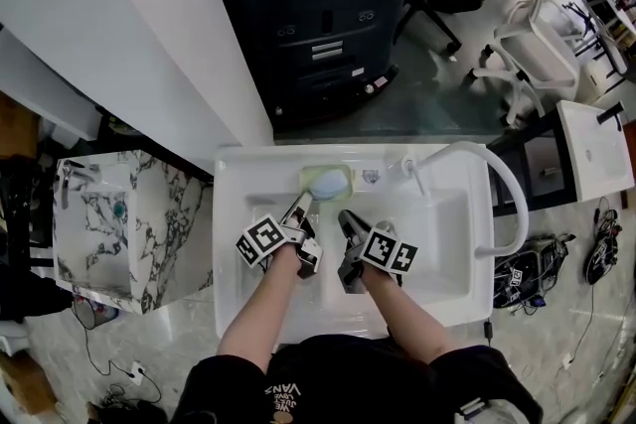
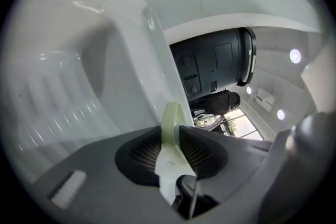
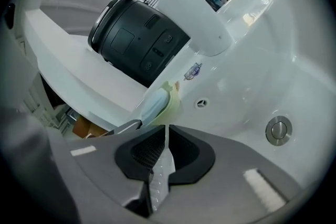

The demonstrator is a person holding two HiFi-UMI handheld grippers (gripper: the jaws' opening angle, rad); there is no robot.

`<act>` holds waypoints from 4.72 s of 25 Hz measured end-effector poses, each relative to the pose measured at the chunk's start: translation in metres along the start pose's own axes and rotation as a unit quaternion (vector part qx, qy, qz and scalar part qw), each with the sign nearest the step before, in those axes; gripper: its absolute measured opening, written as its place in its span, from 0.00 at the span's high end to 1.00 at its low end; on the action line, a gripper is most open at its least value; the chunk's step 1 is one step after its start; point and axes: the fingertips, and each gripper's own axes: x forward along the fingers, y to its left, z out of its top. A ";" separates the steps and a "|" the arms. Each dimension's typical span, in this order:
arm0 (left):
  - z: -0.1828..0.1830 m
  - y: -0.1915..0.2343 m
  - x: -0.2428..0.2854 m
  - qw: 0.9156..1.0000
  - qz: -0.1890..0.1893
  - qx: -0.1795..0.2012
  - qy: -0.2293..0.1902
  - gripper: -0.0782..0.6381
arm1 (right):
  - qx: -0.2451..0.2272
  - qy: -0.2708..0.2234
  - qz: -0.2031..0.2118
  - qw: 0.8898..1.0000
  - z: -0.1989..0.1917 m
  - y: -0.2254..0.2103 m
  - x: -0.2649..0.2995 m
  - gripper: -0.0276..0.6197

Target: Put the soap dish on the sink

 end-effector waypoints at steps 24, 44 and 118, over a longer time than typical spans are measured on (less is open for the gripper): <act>0.002 -0.002 -0.024 0.999 -0.010 0.035 0.004 0.63 | -0.012 0.024 0.025 0.999 -0.005 0.030 0.041 0.95; -0.005 0.000 -0.008 0.973 0.027 0.222 0.052 0.80 | -0.003 0.020 0.025 0.999 0.001 0.028 0.040 0.95; -0.049 -0.050 -0.218 0.905 -0.086 0.393 0.136 0.82 | -0.159 -0.153 -0.096 0.971 -0.084 0.067 -0.194 0.95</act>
